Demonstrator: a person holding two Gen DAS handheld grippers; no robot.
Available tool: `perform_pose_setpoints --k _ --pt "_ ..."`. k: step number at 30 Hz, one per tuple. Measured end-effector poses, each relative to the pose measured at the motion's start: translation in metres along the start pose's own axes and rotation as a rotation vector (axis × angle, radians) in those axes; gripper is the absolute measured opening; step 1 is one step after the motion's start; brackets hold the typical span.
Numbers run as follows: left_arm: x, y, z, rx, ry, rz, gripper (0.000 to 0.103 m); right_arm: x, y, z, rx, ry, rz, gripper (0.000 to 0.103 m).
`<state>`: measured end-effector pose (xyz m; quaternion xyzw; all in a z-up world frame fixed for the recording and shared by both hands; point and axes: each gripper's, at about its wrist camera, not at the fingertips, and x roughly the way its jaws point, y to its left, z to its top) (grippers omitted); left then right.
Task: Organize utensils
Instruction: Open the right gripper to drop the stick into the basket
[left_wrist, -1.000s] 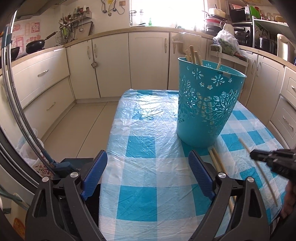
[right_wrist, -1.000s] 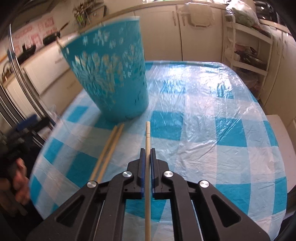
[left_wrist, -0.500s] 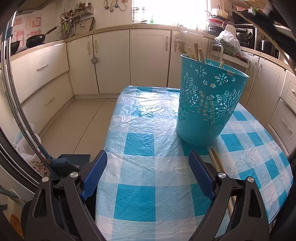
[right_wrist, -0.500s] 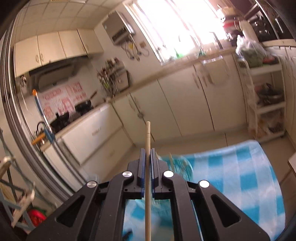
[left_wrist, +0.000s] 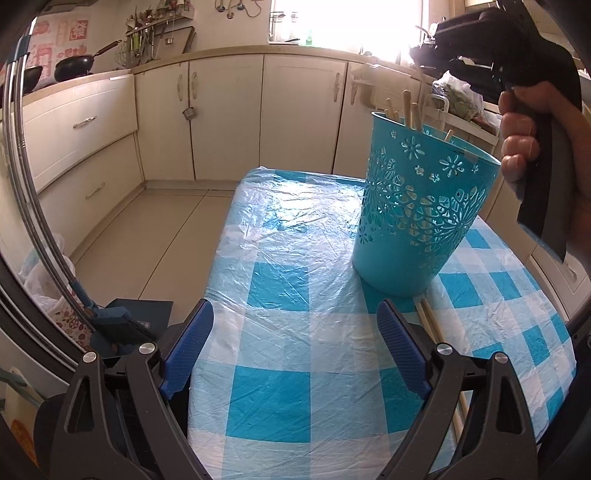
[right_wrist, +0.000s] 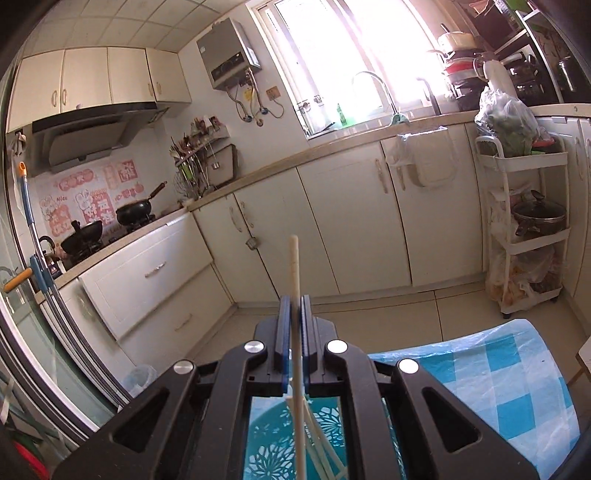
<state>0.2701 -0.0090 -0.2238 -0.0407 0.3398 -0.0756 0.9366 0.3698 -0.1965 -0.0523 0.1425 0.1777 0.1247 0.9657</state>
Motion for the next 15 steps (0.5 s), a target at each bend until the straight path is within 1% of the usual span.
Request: perform_pose_setpoints --k 7,10,15 --pt "0.000 0.000 0.000 0.001 0.001 0.007 0.087 -0.006 0.001 -0.005 -0.022 0.029 0.006 0.007" --pt "0.000 0.000 -0.001 0.003 0.000 0.014 0.087 -0.019 0.004 -0.010 -0.039 0.033 0.017 0.010" --pt "0.000 -0.003 -0.001 0.016 -0.006 0.025 0.087 -0.059 0.001 -0.022 -0.032 0.018 0.025 0.012"
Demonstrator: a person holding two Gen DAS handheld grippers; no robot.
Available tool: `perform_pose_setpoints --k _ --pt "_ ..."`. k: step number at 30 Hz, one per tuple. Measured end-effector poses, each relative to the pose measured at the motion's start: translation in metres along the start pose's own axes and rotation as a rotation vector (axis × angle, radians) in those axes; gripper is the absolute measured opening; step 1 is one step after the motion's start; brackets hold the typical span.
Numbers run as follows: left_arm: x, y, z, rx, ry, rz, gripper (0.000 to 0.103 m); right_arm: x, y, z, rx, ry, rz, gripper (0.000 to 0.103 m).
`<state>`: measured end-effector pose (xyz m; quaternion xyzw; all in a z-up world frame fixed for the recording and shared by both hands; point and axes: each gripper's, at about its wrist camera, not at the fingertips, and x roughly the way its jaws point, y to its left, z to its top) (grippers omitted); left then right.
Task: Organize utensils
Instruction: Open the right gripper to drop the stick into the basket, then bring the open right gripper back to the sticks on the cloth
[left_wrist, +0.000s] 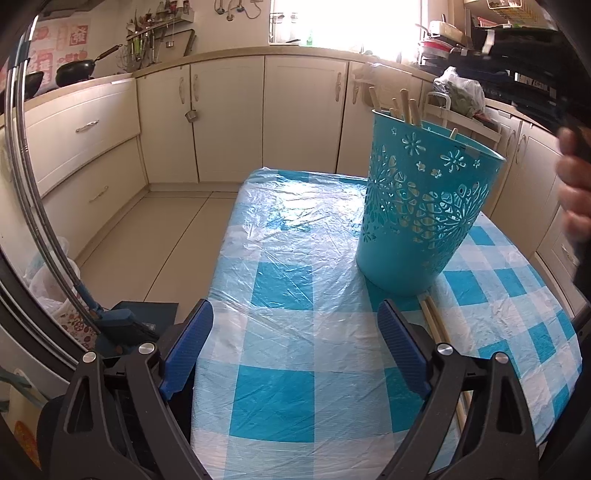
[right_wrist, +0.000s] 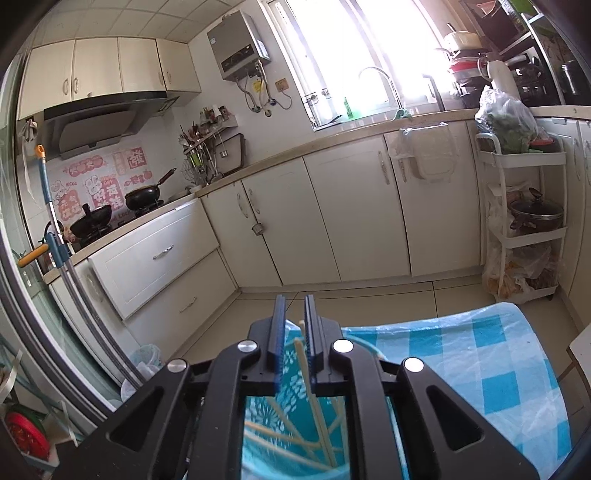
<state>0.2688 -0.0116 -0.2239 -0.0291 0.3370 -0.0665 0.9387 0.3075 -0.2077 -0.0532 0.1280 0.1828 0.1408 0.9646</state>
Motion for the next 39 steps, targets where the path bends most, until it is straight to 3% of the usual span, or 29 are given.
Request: perform_pose_setpoints --k 5,12,15,23,30,39 --pt "-0.001 -0.001 0.000 0.006 -0.006 0.006 0.087 -0.043 0.000 -0.040 -0.038 0.040 -0.031 0.016" --pt "-0.002 -0.007 -0.002 0.031 -0.010 0.015 0.087 -0.009 -0.015 -0.137 -0.036 0.392 -0.101 0.017" --pt "-0.002 -0.008 -0.003 0.040 -0.012 0.020 0.087 0.011 -0.018 -0.151 -0.040 0.453 -0.122 0.017" --pt "-0.002 -0.009 -0.002 0.039 -0.009 0.017 0.087 0.046 -0.015 -0.157 -0.076 0.530 -0.165 0.017" --pt "-0.001 -0.009 -0.002 0.043 -0.009 0.016 0.088 0.045 -0.011 -0.163 -0.128 0.548 -0.186 0.014" --pt "-0.001 -0.011 -0.003 0.046 -0.009 0.016 0.088 0.020 -0.027 -0.169 -0.106 0.534 -0.209 0.009"
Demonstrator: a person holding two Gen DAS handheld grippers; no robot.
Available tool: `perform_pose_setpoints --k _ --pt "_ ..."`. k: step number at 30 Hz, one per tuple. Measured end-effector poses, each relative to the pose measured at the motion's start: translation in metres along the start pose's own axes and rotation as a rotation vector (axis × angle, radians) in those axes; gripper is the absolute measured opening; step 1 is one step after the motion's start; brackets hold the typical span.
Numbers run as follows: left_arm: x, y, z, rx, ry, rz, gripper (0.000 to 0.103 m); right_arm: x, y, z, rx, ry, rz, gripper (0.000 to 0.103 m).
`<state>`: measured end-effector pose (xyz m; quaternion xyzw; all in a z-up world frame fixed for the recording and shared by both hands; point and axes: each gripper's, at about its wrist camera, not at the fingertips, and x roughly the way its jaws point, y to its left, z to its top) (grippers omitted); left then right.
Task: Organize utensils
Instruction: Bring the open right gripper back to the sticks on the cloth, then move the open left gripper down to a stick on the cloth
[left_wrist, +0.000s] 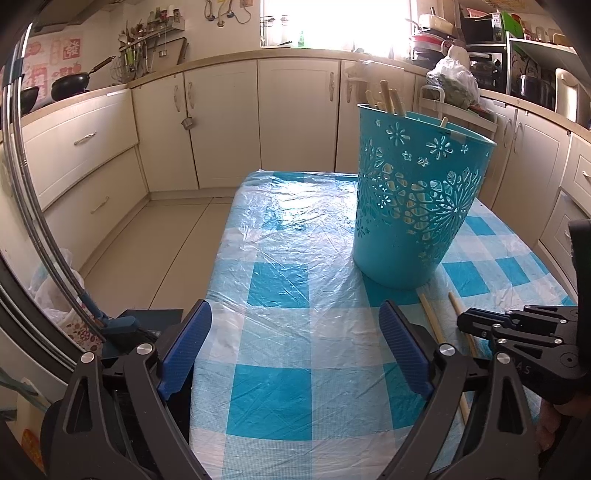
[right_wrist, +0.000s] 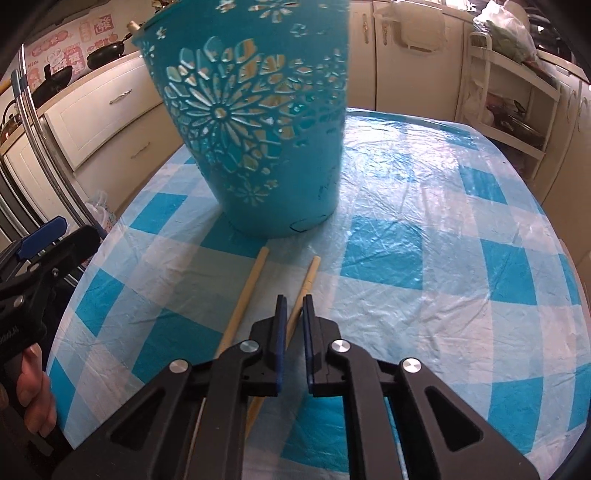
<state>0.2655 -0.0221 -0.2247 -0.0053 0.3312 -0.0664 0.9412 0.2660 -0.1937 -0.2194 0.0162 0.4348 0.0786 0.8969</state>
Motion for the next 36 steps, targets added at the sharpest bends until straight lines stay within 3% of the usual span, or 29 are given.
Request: perform_pose_setpoints --k 36 --pt "0.002 -0.007 -0.002 0.033 0.012 -0.011 0.089 -0.011 -0.017 -0.010 0.038 -0.017 -0.022 0.009"
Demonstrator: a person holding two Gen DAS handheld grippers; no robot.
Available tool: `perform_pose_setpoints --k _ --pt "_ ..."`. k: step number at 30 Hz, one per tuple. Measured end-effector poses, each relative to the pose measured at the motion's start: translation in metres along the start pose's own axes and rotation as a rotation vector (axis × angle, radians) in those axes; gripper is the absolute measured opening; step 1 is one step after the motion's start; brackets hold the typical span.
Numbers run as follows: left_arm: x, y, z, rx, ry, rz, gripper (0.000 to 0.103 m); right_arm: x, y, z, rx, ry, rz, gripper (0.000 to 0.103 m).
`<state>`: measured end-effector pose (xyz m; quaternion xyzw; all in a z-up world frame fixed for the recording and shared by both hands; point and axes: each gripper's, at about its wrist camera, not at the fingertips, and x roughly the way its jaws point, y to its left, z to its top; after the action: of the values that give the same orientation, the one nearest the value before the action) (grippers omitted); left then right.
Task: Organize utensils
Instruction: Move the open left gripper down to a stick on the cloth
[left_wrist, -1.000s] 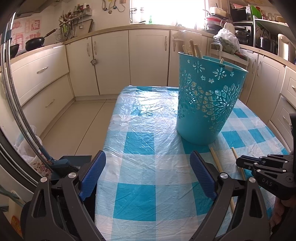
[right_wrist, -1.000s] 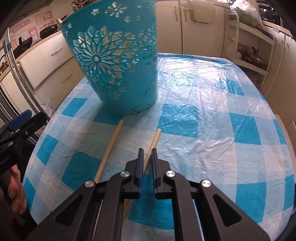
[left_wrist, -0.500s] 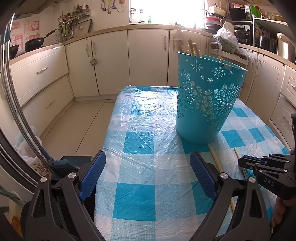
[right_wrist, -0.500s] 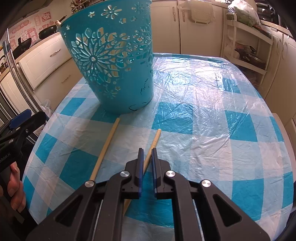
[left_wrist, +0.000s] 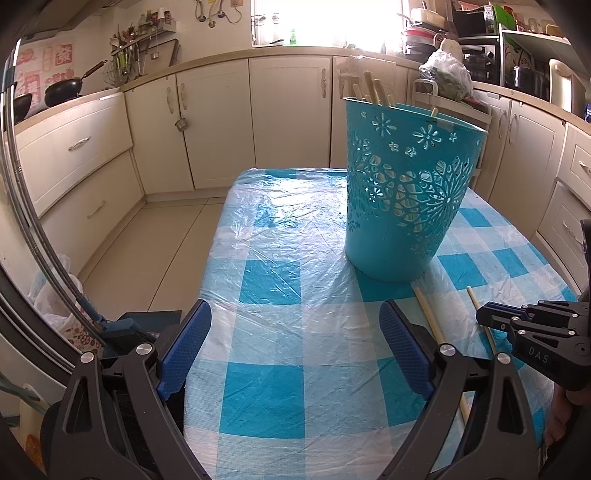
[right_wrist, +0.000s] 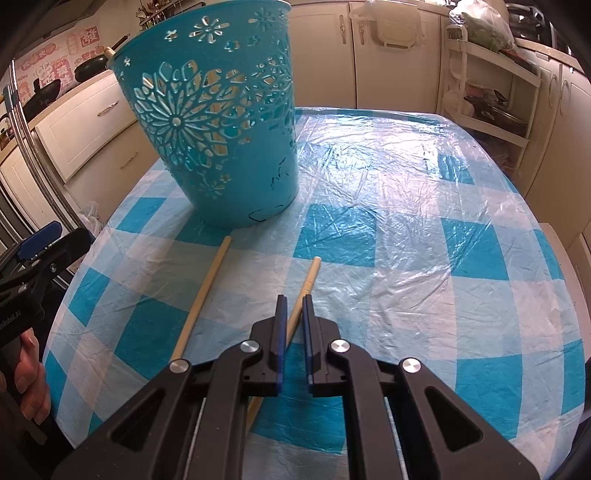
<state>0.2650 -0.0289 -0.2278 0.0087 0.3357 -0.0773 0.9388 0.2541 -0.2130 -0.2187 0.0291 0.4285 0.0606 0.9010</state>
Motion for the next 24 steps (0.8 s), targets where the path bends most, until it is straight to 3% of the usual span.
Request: perform_pose_setpoints --k 18,24 --pt "0.002 -0.058 -0.002 0.073 0.100 -0.098 0.089 -0.001 -0.013 0.000 0.032 -0.003 0.042 0.009" --pt "0.018 -0.080 0.005 0.103 0.157 -0.072 0.088 -0.001 -0.017 0.000 0.051 -0.002 0.056 0.009"
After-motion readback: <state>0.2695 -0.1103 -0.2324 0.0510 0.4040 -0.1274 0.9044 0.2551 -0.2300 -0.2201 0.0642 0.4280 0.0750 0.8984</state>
